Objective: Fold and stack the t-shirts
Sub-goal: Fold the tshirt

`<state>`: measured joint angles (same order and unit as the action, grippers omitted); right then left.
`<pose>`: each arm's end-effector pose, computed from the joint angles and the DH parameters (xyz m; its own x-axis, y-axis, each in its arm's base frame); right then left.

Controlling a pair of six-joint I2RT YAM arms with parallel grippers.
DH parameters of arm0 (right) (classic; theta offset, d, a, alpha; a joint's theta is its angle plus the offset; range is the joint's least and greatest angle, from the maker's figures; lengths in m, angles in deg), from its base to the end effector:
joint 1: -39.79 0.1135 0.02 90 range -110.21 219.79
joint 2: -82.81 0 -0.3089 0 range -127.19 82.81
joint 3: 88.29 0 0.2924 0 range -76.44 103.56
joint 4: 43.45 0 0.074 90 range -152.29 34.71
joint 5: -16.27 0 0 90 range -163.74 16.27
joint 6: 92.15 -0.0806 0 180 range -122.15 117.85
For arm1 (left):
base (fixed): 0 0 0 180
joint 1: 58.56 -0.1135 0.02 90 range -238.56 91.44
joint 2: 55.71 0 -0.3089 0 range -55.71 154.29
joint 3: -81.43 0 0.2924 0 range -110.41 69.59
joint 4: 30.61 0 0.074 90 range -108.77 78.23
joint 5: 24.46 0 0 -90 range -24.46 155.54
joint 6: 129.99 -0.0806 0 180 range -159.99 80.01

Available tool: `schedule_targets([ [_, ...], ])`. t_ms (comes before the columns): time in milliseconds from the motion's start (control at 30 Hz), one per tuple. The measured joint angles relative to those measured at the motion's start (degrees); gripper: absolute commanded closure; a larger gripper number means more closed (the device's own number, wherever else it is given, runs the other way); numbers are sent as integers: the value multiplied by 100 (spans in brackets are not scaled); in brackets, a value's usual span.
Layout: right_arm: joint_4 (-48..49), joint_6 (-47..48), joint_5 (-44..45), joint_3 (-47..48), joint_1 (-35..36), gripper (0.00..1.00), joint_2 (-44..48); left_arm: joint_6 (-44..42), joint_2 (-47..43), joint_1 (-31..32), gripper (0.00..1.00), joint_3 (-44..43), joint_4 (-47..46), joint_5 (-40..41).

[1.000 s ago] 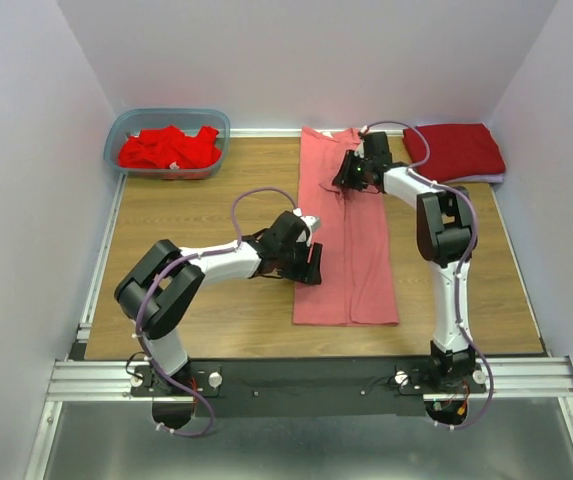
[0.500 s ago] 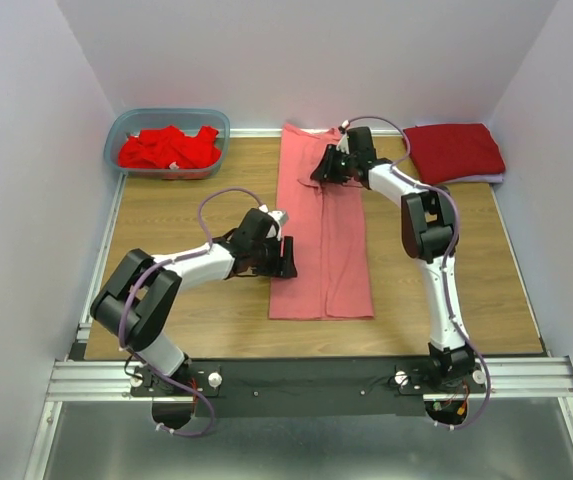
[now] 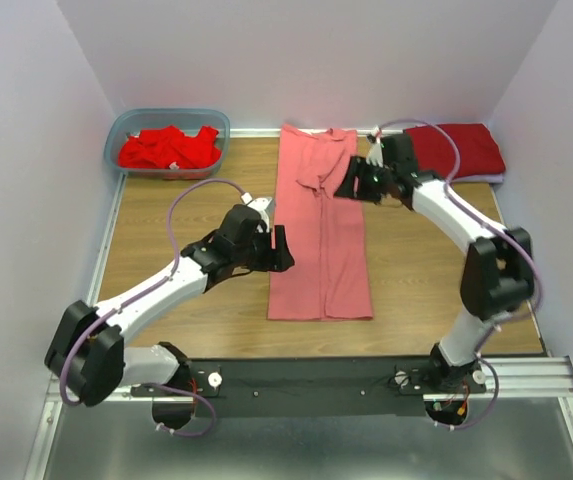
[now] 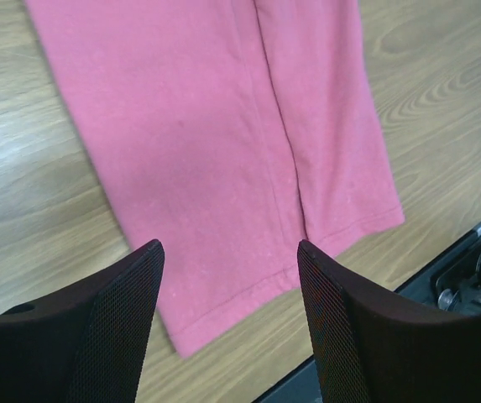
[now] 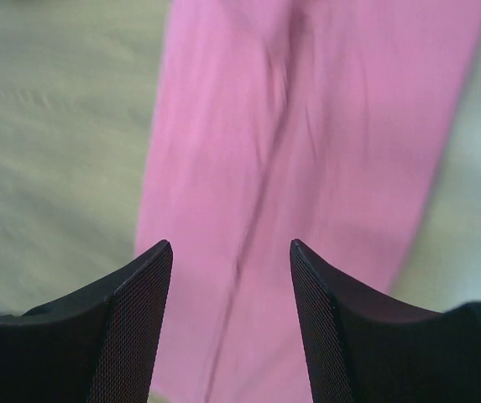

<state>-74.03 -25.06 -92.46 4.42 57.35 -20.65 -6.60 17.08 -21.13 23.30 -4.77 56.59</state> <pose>0.4613 0.1731 0.2601 -0.7807 0.1396 -0.6091 -0.2298 0.8422 0.4877 0.2531 -0.2095 0.2348 -0.8127 -0.0626 -0.5793 0.2959 0.8122 -0.5028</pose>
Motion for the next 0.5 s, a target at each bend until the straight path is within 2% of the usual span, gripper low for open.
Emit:
schedule_targets([
  [133,-662,103,201,-1436,0,35,1292,101,-433,15,27,46,273,315],
  [300,-1502,-7,413,-3014,2,37,2181,212,-761,22,27,402,487,562],
  [367,-1790,-76,431,-3517,0,40,2625,256,-789,31,27,573,592,614],
  [500,-1904,-149,378,-3866,2,44,2903,273,-774,52,27,710,695,671],
])
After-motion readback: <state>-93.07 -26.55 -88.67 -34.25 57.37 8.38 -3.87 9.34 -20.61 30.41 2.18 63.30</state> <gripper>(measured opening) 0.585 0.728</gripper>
